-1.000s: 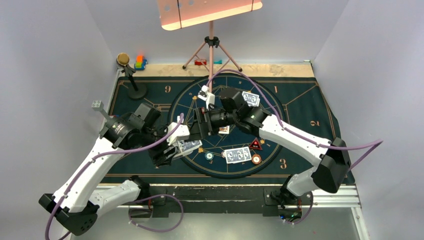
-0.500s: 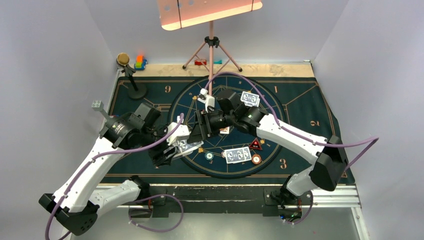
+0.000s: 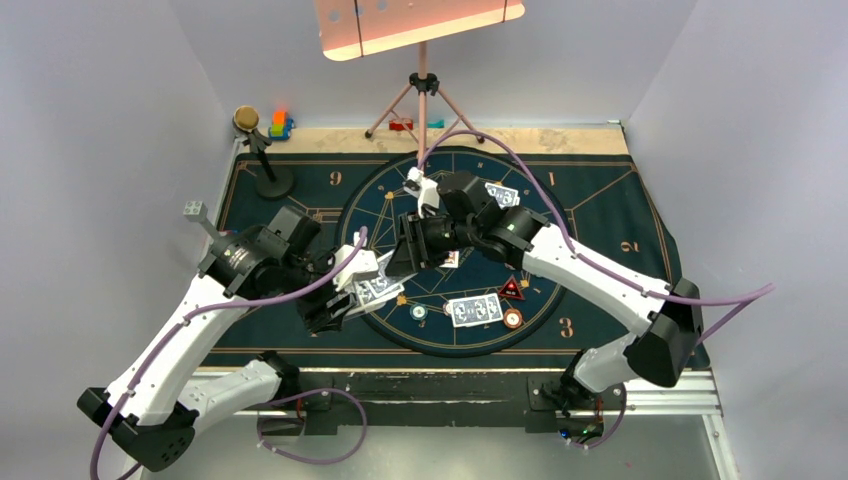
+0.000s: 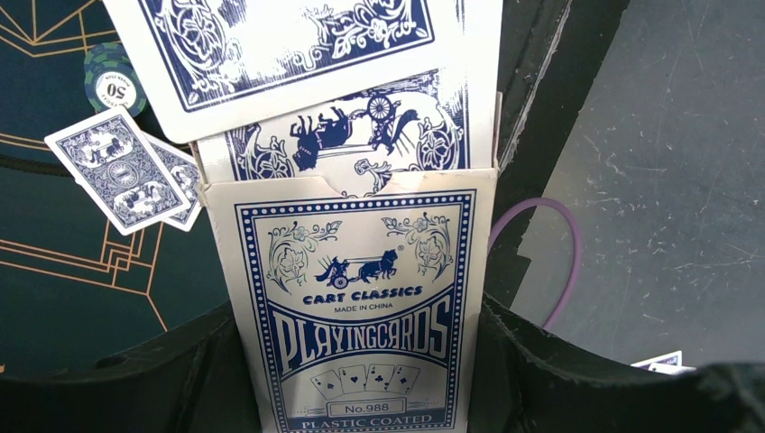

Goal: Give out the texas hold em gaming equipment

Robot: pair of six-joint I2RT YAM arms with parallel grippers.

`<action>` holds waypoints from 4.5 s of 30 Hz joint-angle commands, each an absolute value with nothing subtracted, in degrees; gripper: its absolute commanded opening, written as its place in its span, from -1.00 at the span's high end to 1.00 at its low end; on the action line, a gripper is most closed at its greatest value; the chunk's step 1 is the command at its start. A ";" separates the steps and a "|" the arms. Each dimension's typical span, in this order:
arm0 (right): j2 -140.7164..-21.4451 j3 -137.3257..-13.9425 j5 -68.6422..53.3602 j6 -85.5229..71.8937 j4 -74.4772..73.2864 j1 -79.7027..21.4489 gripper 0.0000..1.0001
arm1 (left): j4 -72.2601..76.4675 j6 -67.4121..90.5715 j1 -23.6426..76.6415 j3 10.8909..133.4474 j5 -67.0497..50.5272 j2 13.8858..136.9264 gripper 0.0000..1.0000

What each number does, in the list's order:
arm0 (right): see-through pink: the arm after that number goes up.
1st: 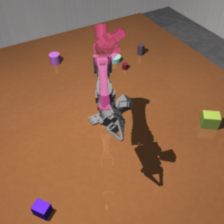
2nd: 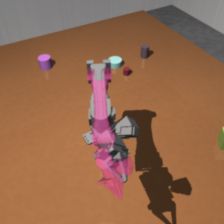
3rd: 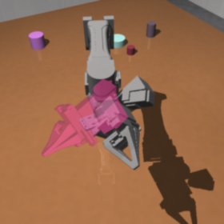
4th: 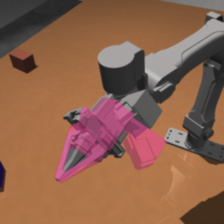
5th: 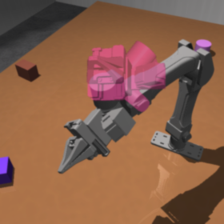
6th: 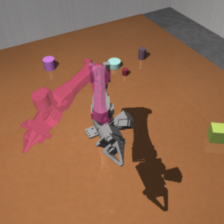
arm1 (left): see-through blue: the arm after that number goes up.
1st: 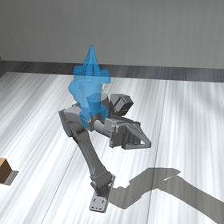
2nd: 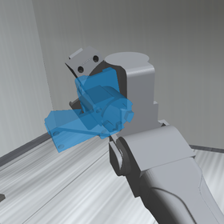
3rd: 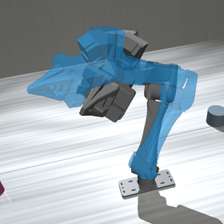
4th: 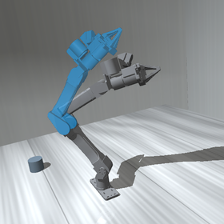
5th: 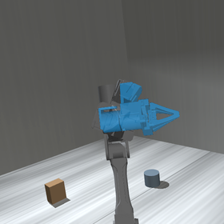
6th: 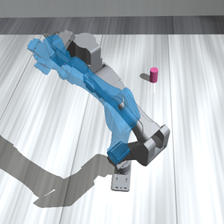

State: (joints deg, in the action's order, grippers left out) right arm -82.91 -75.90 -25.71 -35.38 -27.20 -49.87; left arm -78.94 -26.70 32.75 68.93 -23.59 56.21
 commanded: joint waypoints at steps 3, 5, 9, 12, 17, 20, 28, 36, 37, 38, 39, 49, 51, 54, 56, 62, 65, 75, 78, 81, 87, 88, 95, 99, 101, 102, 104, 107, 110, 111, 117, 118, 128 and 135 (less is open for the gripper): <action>-80.43 -79.61 -19.64 -32.46 -32.02 -49.83 0.26 | -77.39 -27.08 32.47 70.85 -25.40 54.67 1.00; -79.98 -80.21 -19.14 -32.35 -32.36 -49.83 0.34 | -77.37 -27.13 32.49 70.77 -25.40 54.68 1.00; -79.33 -81.61 -18.28 -32.09 -33.26 -49.83 0.47 | -77.35 -27.16 32.48 70.75 -25.40 54.68 1.00; -78.95 -82.68 -17.49 -31.70 -34.19 -49.81 0.55 | -77.30 -27.16 32.46 70.69 -25.40 54.62 1.00; -78.49 -84.76 -16.87 -31.47 -35.12 -49.83 0.76 | -77.41 -27.25 32.51 70.49 -25.39 54.71 1.00; -78.28 -85.66 -16.54 -31.42 -35.89 -49.83 0.86 | -77.33 -27.24 32.47 70.41 -25.40 54.63 1.00; -76.71 -88.22 -16.70 -31.34 -36.81 -49.25 1.00 | -77.55 -27.33 32.50 70.31 -25.40 54.54 1.00; -74.46 -90.40 -14.45 -29.26 -40.95 -45.18 1.00 | -77.71 -27.39 32.45 70.23 -25.18 54.34 1.00; -74.46 -90.07 -14.18 -28.68 -41.79 -43.62 1.00 | -77.77 -27.35 32.44 70.30 -25.22 54.28 1.00; -74.60 -89.59 -13.50 -28.24 -42.93 -42.00 1.00 | -77.72 -27.34 32.51 70.33 -25.20 54.23 1.00; -74.81 -89.15 -12.91 -27.47 -43.88 -40.84 1.00 | -77.79 -27.33 32.52 70.39 -25.20 54.23 1.00; -85.73 -87.08 16.61 -24.51 -56.32 -39.64 1.00 | -78.20 -27.39 32.49 70.80 -25.40 54.06 1.00; -88.02 -87.80 22.45 -25.63 -58.41 -40.12 1.00 | -78.19 -27.42 32.49 70.60 -25.48 53.79 1.00; -91.72 -89.43 29.87 -27.47 -61.02 -41.93 1.00 | -78.24 -27.45 32.47 70.40 -25.49 53.71 1.00; -95.16 -91.75 36.69 -29.53 -64.57 -43.88 1.00 | -78.31 -27.51 32.47 70.41 -25.49 53.59 1.00; -108.09 -98.11 48.60 -34.63 -73.26 -48.51 1.00 | -78.49 -27.60 32.46 70.58 -25.49 53.38 1.00; -112.76 -99.83 50.75 -36.09 -74.50 -49.50 1.00 | -78.49 -27.71 32.46 70.49 -25.49 53.40 1.00; -122.06 -106.26 52.55 -36.91 -74.89 -51.88 1.00 | -78.66 -27.69 32.47 70.66 -25.67 53.27 1.00; -124.17 -108.10 50.91 -35.98 -73.37 -52.29 1.00 | -78.68 -27.69 32.46 70.45 -25.58 53.20 1.00; -126.00 -109.38 49.13 -34.52 -70.44 -52.38 1.00 | -78.68 -27.69 32.51 70.31 -25.49 53.09 1.00; -131.36 -112.84 47.26 -33.79 -68.81 -52.43 1.00 | -78.94 -27.68 32.44 70.63 -25.06 52.91 1.00; -132.10 -113.26 47.05 -33.68 -68.81 -52.39 1.00 | -79.03 -27.68 32.44 70.60 -24.97 52.91 1.00; -133.54 -113.56 44.93 -33.18 -67.46 -52.71 1.00 | -78.87 -27.65 32.48 70.75 -24.86 53.29 1.00; -133.95 -113.40 41.88 -33.05 -66.24 -52.91 1.00 | -78.91 -27.51 32.52 71.14 -25.04 53.69 1.00; -133.95 -113.14 40.54 -32.97 -65.58 -53.00 0.90 | -78.95 -27.51 32.46 71.19 -25.05 53.75 1.00; -133.88 -112.93 39.93 -32.92 -65.07 -53.02 0.80 | -79.02 -27.51 32.49 71.19 -24.98 53.74 1.00; -133.86 -112.69 38.58 -32.64 -64.05 -53.00 0.50 | -79.14 -27.51 32.51 71.19 -24.88 53.73 1.00; -133.48 -112.68 36.99 -32.54 -63.35 -53.00 -0.03 | -79.44 -27.59 32.50 71.19 -24.86 53.90 1.00; -131.10 -111.07 35.39 -31.61 -60.95 -53.00 -0.18 | -79.93 -27.71 32.44 71.37 -25.05 54.06 1.00; -130.37 -110.86 35.00 -31.44 -60.56 -53.00 -0.20 | -79.91 -27.71 32.49 71.41 -25.13 54.04 1.00; -127.16 -111.62 32.00 -30.71 -61.08 -52.83 -0.24 | -79.72 -27.60 32.44 71.66 -25.03 54.05 1.00; -126.14 -111.54 31.02 -30.63 -60.96 -52.82 -0.25 | -79.64 -27.53 32.43 71.63 -25.05 54.01 1.00; -100.70 -103.75 13.96 -29.34 -52.90 -47.10 -0.61 | -79.44 -27.68 32.48 70.58 -24.96 53.51 1.00; -78.75 -82.13 -16.19 -33.27 -31.31 -39.76 -0.78 | -78.10 -27.69 32.44 69.34 -24.44 53.60 1.00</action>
